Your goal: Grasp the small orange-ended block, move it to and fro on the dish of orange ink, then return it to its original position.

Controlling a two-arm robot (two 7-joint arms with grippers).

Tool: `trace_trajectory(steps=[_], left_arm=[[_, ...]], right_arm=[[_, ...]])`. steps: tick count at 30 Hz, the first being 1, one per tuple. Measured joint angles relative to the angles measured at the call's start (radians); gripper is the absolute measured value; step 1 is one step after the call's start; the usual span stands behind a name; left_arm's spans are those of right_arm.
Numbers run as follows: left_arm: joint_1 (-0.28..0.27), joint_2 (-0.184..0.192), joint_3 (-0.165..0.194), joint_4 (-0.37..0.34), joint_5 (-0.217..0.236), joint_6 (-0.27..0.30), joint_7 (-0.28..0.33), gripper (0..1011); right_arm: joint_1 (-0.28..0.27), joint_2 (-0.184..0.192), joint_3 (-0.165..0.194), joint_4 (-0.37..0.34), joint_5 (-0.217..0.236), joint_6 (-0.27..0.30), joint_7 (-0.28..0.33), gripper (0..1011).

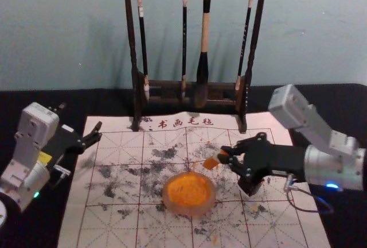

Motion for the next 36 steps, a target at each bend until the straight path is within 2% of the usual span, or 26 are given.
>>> trace_trajectory(steps=[5, 9, 11, 16, 25, 36], left_arm=[[0.0, 0.0, 0.0, 0.0, 0.0, 0.0, 0.0, 1001], [0.0, 0.0, 0.0, 0.0, 0.0, 0.0, 0.0, 1001], [0.0, 0.0, 0.0, 0.0, 0.0, 0.0, 0.0, 1001], [0.0, 0.0, 0.0, 0.0, 0.0, 0.0, 0.0, 1001], [0.0, 0.0, 0.0, 0.0, 0.0, 0.0, 0.0, 1001], [0.0, 0.0, 0.0, 0.0, 0.0, 0.0, 0.0, 1001]], right_arm=[[-0.051, 0.057, 0.05, -0.047, 0.029, -0.012, -0.016, 87], [-0.085, 0.089, 0.083, -0.066, 0.047, -0.023, -0.026, 87], [-0.12, 0.117, 0.113, -0.081, 0.062, -0.03, -0.043, 87], [-0.184, 0.159, 0.164, -0.101, 0.079, -0.034, -0.075, 87], [-0.233, 0.179, 0.195, -0.101, 0.076, -0.033, -0.09, 87], [-0.222, 0.153, 0.189, -0.071, 0.054, -0.025, -0.075, 87]])
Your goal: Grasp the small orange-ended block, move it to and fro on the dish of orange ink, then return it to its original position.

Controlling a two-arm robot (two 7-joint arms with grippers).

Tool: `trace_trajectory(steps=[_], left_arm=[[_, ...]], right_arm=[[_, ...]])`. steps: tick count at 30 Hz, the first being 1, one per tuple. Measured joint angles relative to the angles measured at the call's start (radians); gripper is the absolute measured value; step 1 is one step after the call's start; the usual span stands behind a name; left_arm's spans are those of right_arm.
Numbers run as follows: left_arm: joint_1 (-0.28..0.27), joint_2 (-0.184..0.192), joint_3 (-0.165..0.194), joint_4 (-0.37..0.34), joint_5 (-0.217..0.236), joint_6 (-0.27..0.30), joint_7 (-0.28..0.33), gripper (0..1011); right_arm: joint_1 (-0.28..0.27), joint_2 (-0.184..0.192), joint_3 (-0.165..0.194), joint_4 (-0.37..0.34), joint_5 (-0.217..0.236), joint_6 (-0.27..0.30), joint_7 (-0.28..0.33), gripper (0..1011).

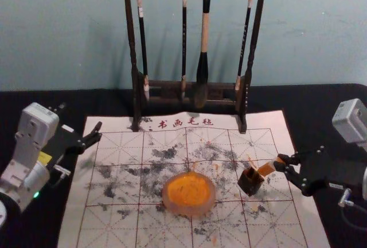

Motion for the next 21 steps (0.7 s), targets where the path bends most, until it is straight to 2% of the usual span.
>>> trace_trajectory(steps=[21], left_arm=[[0.0, 0.0, 0.0, 0.0, 0.0, 0.0, 0.0, 1001]], right_arm=[[0.045, -0.035, -0.041, 0.036, -0.034, 0.017, 0.036, 87]])
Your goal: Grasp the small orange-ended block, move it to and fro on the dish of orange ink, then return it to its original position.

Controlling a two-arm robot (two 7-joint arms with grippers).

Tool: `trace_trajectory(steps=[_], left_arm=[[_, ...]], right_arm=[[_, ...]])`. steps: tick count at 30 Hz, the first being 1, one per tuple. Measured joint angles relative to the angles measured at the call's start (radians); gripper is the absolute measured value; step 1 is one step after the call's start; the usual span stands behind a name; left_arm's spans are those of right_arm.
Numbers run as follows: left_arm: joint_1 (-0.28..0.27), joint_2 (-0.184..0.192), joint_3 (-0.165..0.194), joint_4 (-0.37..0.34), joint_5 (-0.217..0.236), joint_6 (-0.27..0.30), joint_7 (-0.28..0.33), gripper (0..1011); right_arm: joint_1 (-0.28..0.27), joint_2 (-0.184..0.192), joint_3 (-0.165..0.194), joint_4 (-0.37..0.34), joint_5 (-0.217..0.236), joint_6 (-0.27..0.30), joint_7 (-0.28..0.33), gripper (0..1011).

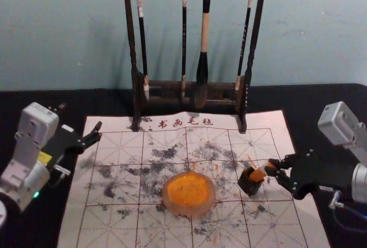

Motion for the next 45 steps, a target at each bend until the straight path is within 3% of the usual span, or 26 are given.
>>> trace_trajectory(steps=[24, 45], left_arm=[[0.0, 0.0, 0.0, 0.0, 0.0, 0.0, 0.0, 1001], [0.0, 0.0, 0.0, 0.0, 0.0, 0.0, 0.0, 1001]], right_arm=[[0.072, -0.063, -0.061, 0.115, -0.025, 0.016, 0.027, 87], [0.096, -0.075, -0.081, 0.139, -0.03, 0.015, 0.036, 87]])
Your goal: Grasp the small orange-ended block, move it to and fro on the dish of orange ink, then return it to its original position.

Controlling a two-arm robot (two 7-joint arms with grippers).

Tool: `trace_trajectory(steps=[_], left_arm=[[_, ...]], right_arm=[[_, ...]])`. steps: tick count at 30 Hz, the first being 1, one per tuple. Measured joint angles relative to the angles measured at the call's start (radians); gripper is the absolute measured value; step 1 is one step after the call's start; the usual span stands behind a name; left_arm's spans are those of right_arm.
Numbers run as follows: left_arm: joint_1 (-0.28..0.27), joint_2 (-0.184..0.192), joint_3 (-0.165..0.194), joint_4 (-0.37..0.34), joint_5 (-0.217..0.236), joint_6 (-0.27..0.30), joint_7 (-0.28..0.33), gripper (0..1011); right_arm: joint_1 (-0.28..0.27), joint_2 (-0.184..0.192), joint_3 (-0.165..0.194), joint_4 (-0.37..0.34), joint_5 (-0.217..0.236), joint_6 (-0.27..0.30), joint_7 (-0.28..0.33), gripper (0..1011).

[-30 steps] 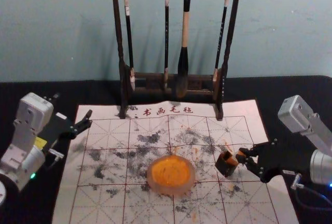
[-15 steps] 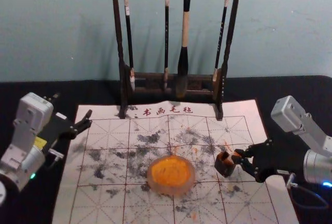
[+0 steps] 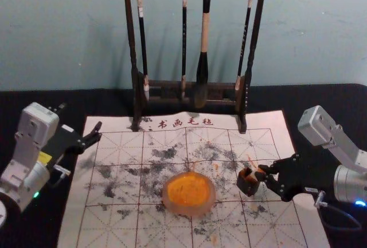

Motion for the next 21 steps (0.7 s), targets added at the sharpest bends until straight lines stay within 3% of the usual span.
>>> trace_trajectory(steps=[21], left_arm=[[0.0, 0.0, 0.0, 0.0, 0.0, 0.0, 0.0, 1001]], right_arm=[[-0.001, 0.001, 0.001, -0.001, 0.0, 0.0, 0.0, 87]])
